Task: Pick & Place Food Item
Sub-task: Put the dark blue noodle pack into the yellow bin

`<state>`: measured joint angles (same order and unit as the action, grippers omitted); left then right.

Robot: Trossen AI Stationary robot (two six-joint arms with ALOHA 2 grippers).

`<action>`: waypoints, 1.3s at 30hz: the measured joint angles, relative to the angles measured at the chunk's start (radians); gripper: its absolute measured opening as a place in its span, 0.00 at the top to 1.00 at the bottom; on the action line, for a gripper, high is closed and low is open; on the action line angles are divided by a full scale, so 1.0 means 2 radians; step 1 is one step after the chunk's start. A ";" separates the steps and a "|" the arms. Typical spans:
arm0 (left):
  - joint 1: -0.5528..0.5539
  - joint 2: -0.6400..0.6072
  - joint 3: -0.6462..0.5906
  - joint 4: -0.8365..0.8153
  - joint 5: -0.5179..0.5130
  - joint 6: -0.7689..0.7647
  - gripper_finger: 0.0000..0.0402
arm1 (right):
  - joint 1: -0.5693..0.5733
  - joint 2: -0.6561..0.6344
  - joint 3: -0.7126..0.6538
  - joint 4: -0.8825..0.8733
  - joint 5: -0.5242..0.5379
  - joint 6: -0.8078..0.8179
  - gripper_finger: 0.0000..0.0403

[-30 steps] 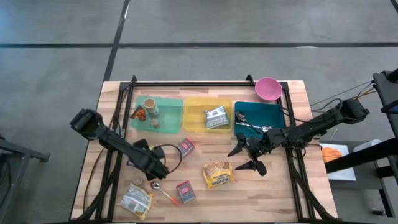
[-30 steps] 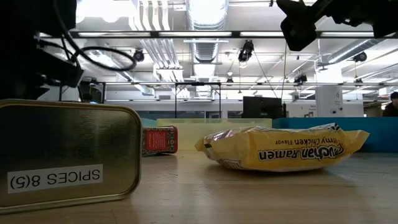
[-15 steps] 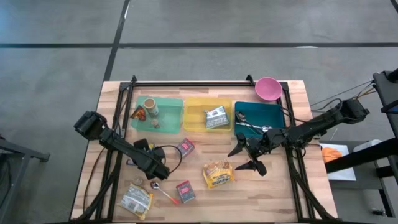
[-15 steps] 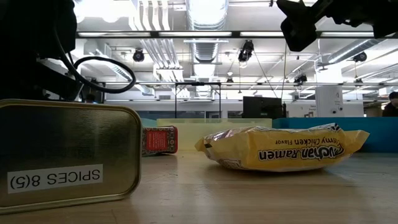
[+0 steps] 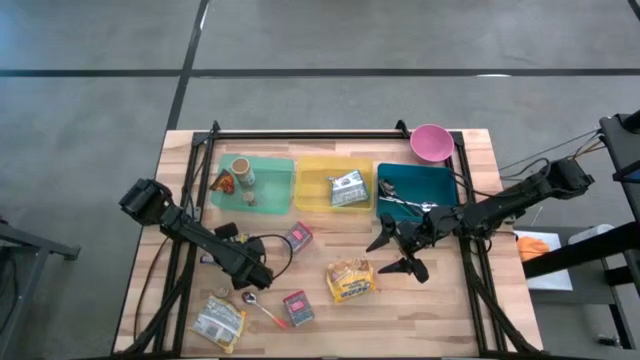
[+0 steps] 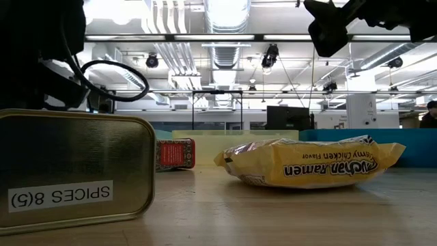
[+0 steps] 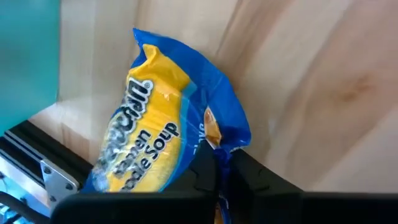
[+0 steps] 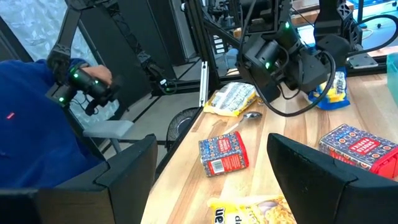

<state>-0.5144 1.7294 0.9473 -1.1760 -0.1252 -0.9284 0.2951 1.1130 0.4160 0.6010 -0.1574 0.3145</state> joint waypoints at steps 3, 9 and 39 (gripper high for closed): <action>0.000 -0.003 0.011 -0.002 0.006 0.012 0.97 | 0.000 0.000 0.000 -0.003 0.000 0.000 0.26; 0.002 -0.004 0.045 -0.022 0.006 0.030 0.98 | 0.000 0.000 0.000 -0.011 0.000 0.000 0.26; 0.161 -0.136 0.241 0.059 -0.151 0.219 0.98 | 0.000 0.000 0.002 -0.007 0.001 0.066 0.26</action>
<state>-0.1916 1.4570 1.4288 -1.0572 -0.4279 -0.4911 0.2943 1.1133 0.4202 0.5868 -0.1551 0.4460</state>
